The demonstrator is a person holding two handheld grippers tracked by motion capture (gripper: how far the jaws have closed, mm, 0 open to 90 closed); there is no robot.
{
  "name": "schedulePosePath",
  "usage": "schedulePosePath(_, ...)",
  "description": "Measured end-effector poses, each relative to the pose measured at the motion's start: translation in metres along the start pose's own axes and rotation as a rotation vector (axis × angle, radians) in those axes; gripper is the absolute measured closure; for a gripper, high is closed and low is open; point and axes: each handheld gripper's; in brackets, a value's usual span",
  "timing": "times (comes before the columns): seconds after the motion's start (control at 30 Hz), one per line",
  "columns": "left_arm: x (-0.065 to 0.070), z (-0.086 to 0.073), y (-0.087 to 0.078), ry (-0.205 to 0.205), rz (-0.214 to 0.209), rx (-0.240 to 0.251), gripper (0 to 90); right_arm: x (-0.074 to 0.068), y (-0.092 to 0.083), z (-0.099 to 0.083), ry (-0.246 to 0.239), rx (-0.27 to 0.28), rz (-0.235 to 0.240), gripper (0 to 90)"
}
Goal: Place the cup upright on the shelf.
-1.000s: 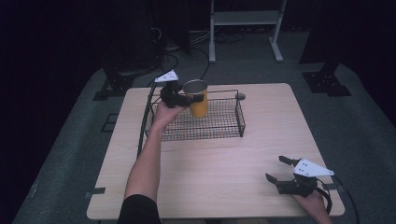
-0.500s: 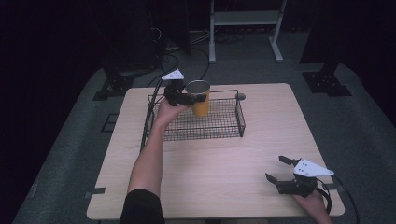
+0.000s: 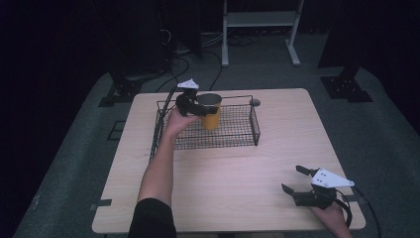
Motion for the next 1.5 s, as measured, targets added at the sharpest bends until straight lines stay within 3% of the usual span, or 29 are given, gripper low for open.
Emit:
schedulePosePath(0.33,0.001,-0.004,0.009,0.02,0.037,-0.085,12.6,0.0,0.0,0.0,0.003,0.0,0.0,13.8)
schedulePosePath(0.47,0.001,-0.005,0.014,0.038,0.06,-0.142,12.6,0.0,0.0,0.0,0.004,0.0,0.0,13.8)
schedulePosePath(0.6,0.0,-0.008,0.02,0.029,0.054,-0.188,12.6,0.0,0.0,0.0,0.005,0.0,-0.001,13.7)
schedulePosePath(0.93,-0.001,-0.009,0.021,0.026,0.054,-0.202,12.5,0.0,0.0,0.0,0.005,0.001,0.0,13.7)
schedulePosePath(1.37,0.004,-0.016,0.014,0.056,0.098,-0.205,9.1,0.0,0.0,0.0,-0.002,0.0,-0.002,13.7)
schedulePosePath(1.5,0.004,-0.018,0.013,0.061,0.094,-0.207,8.9,0.0,0.0,0.0,0.0,0.001,-0.002,13.7)
Point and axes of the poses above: each handheld gripper's, and its own axes: y roughly forward along the jaws, z roughly out of its top, x roughly to its right, and after that the axes turned 14 degrees about -x, right-handed
